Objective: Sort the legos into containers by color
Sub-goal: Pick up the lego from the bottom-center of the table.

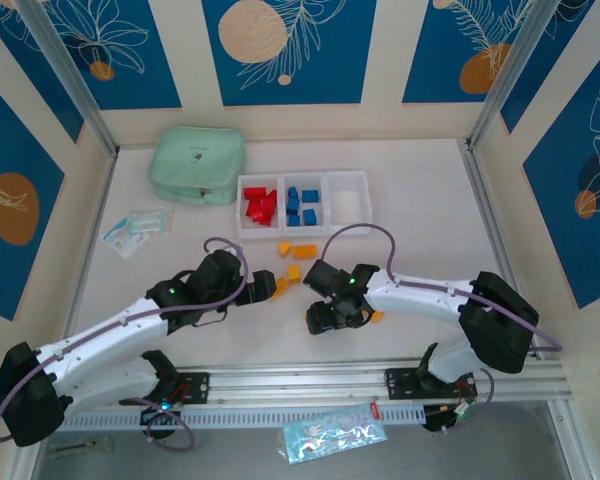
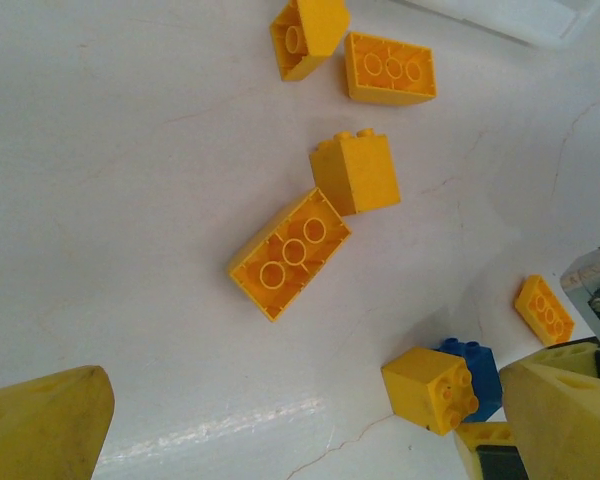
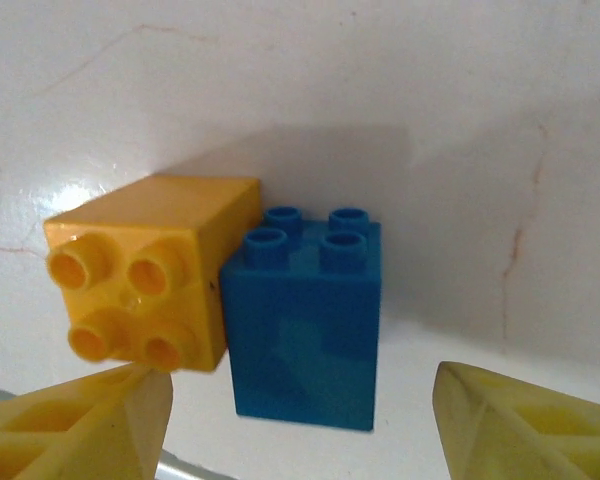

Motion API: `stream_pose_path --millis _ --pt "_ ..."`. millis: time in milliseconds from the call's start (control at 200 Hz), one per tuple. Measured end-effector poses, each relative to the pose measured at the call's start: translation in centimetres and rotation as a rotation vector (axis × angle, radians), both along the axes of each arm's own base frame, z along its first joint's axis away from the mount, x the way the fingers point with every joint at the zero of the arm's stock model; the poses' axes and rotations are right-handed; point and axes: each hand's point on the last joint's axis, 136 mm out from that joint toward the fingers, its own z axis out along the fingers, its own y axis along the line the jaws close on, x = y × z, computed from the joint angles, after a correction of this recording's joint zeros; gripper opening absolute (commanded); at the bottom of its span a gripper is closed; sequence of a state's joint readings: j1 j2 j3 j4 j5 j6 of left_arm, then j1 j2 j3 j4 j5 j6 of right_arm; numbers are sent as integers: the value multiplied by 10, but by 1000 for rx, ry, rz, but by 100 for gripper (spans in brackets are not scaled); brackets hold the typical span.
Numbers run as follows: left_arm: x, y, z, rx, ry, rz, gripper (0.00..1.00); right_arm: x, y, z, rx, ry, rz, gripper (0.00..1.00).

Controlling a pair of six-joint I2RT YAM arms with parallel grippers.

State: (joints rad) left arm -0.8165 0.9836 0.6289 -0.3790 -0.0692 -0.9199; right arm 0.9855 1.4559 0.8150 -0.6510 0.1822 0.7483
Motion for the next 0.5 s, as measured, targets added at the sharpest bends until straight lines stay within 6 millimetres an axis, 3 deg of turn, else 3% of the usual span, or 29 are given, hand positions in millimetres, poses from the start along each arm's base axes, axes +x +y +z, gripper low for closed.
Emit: stream_pose_path --millis 205,500 --pt "1 1 0 5 -4 6 99 1 -1 -14 -35 16 6 57" --pt "1 1 -4 16 4 7 99 10 -3 -16 -37 3 -11 40"
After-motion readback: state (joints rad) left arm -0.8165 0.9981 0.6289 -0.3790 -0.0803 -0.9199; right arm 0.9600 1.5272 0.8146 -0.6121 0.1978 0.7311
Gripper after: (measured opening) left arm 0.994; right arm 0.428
